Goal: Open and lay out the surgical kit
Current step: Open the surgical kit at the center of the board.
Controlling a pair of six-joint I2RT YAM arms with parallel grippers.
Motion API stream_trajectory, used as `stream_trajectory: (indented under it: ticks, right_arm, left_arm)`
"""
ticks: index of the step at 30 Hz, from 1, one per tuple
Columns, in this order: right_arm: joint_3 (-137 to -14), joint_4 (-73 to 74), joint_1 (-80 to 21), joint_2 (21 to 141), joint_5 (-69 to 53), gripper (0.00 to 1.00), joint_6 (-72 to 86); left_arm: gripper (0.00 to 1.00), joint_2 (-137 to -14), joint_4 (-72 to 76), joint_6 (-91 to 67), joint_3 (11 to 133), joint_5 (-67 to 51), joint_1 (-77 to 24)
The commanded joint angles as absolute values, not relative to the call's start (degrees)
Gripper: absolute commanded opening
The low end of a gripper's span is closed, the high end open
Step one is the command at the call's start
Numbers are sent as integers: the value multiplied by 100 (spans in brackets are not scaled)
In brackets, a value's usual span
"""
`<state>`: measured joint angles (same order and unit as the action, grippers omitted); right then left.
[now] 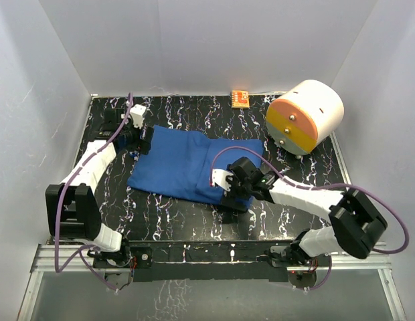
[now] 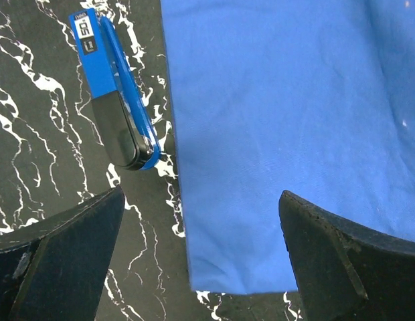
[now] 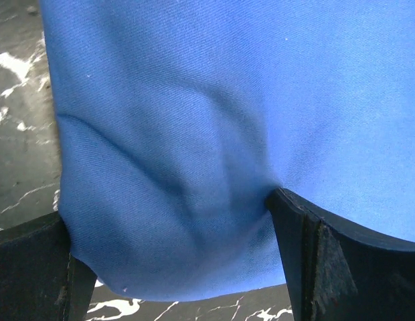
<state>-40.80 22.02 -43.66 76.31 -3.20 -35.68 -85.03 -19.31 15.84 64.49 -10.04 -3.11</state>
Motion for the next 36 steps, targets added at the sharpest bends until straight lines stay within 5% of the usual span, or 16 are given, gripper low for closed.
stream_trajectory:
  ticks: [1,11,36]
  right_arm:
    - [-4576,1442,-4170,8148,11,96,-3545]
    - [-5371,2452,-4156,7603,-1135,96,-3227]
    - [-5629,2684,-3982,7559,-1333,95,-2676]
  left_arm:
    - [98,-8702,-1901,1501,6653,-958,-312]
    - [93,-9602,-1532,1822,7072,-431,-140]
    - [44,-12058,-1085,2171,8849,-88,456]
